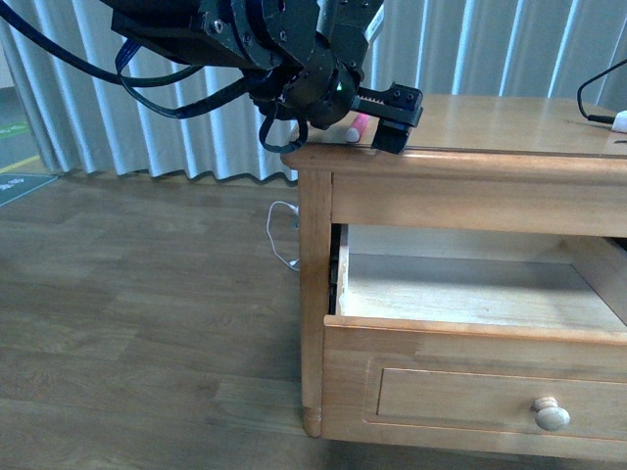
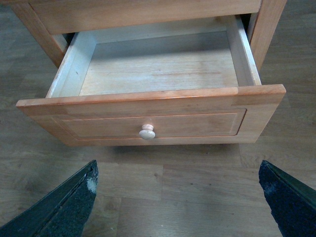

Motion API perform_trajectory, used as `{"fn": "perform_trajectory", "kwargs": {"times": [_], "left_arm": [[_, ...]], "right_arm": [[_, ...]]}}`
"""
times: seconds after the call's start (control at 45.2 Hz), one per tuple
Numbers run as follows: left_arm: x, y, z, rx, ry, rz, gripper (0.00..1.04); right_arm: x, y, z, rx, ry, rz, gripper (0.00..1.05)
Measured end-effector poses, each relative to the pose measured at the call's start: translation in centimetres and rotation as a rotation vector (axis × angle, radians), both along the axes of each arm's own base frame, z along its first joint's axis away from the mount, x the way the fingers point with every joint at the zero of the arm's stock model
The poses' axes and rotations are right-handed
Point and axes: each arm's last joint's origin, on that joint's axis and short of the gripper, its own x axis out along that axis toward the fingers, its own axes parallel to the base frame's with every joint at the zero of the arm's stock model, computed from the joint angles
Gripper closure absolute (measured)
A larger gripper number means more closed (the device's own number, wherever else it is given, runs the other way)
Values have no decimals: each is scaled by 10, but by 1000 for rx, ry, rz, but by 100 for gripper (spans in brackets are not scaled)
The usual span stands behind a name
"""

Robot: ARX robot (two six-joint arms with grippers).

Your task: Place pink marker in drawer with both arms

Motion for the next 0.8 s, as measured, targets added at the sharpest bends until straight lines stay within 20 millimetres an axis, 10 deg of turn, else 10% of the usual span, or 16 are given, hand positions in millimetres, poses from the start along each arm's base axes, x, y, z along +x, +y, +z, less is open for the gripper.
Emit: {"fn": "perform_trajectory", "kwargs": {"times": [0.576,0.797], "left_arm": [[-2,-2,-4,23,19,6,84],[-10,12,-3,14,-3,-26,90]], "right_arm": [[0,0,0,0,0,0,9],[0,0,0,0,0,0,9]]}}
